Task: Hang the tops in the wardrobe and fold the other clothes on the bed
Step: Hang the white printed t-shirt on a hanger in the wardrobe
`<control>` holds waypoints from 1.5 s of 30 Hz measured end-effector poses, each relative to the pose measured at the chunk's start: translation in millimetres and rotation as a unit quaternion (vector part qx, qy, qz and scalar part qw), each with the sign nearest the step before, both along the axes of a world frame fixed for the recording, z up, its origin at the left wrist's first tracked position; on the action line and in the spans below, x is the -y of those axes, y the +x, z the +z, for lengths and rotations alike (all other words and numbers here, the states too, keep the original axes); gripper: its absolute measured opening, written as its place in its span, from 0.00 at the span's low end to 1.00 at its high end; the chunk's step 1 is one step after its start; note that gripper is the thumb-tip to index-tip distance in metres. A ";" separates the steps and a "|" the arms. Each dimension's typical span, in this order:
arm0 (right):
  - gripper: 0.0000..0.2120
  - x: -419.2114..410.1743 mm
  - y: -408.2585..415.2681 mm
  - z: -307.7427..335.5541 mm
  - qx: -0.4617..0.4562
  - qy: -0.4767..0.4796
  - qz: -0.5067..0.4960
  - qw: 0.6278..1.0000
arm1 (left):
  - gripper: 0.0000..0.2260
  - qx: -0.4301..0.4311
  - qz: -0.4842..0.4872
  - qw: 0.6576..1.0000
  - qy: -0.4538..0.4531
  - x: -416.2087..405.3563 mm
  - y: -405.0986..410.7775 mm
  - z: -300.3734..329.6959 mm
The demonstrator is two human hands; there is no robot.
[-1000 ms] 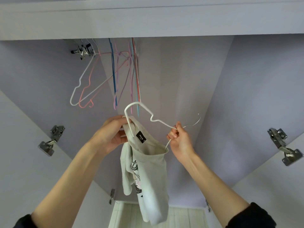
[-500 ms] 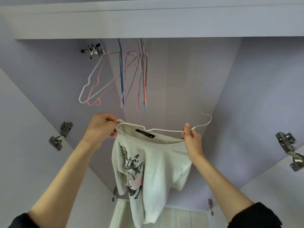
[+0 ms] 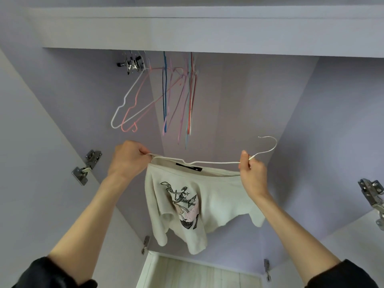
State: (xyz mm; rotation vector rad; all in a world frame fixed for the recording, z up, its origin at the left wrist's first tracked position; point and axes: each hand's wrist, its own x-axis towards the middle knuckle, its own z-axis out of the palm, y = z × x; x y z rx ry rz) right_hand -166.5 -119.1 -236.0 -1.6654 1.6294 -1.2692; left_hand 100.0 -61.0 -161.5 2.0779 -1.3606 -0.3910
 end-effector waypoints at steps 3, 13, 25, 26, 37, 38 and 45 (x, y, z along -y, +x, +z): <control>0.24 -0.5 1.6 3.3 -0.025 0.005 0.000 1.000 | 0.08 0.007 0.011 1.000 -0.007 2.8 1.9 1.1; 0.15 -14.0 4.0 36.2 0.138 0.124 0.228 0.956 | 0.09 -0.023 0.054 0.996 -0.066 9.0 18.5 3.5; 0.15 -15.0 7.7 23.6 -0.132 0.133 0.357 0.915 | 0.08 -0.020 -0.003 0.999 -0.029 7.3 18.2 -0.2; 0.16 -14.5 11.1 22.9 -0.148 0.131 0.351 0.915 | 0.07 0.023 -0.014 0.999 -0.027 6.5 11.1 5.0; 0.12 -7.2 34.1 61.6 -0.072 0.136 0.330 0.931 | 0.08 0.089 -0.222 0.967 0.085 -2.3 -41.3 -14.5; 0.11 -6.8 32.0 62.8 -0.063 0.140 0.326 0.933 | 0.10 0.096 -0.258 0.958 0.082 -3.5 -40.3 -17.3; 0.10 -7.9 17.4 64.7 -0.018 0.123 0.321 0.939 | 0.05 0.089 -0.257 0.958 -0.091 -7.8 -48.7 -37.0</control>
